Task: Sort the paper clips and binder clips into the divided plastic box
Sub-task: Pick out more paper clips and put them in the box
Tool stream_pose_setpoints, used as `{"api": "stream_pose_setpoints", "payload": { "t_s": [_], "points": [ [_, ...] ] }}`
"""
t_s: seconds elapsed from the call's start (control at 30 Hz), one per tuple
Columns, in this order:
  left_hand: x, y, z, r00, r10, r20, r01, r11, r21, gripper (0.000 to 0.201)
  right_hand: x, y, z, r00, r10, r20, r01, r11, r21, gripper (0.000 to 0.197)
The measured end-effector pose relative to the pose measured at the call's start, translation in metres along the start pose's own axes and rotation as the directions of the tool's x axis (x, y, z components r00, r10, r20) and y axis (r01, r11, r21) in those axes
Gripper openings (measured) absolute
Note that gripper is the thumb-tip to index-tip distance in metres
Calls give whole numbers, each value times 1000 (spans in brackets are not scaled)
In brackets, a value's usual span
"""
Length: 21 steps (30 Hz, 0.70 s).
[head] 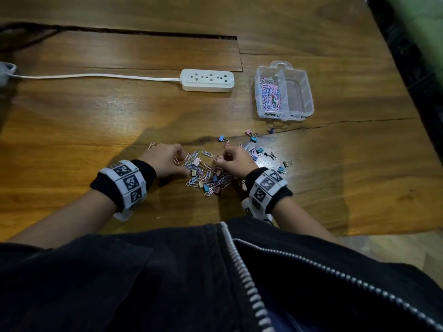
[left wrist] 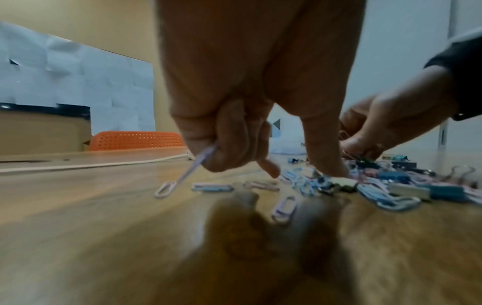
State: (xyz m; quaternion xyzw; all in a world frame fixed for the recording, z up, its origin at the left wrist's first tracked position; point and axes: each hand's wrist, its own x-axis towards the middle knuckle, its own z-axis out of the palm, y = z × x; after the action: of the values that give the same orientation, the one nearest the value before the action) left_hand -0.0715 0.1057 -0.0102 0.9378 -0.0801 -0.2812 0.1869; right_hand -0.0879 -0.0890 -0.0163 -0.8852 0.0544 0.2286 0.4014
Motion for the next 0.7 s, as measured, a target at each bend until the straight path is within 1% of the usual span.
{"api": "stream_pose_setpoints", "payload": {
  "t_s": [0.07,0.17,0.3,0.4,0.47,0.6,0.63,0.7],
  "points": [
    [1,1,5,1000,17,-14,-17,999,45,31,-2,3,-5,1000,31,1,-31,991,133,31],
    [1,8,12,998,62,-1,-62,991,122,19,-8,5,-10,997,60,55,-74,953,294,29],
    [2,16,12,991,75,112,-94,981,173,17,-13,10,-13,990,63,127,-121,845,522,23],
    [4,16,10,983,89,160,-111,984,140,15,-17,11,-17,987,68,145,-148,734,663,27],
    [5,15,9,982,97,164,-119,985,128,15,-19,11,-21,985,64,162,-163,670,724,31],
    [4,12,3,988,85,131,-97,991,92,15,-20,13,-31,972,130,194,-234,560,795,26],
    [3,14,-1,988,77,137,-89,992,84,16,-20,14,-35,971,140,196,-241,547,801,25],
    [3,17,-10,984,56,169,-64,997,45,13,-20,18,-43,971,138,196,-240,571,785,26]
  ]
}}
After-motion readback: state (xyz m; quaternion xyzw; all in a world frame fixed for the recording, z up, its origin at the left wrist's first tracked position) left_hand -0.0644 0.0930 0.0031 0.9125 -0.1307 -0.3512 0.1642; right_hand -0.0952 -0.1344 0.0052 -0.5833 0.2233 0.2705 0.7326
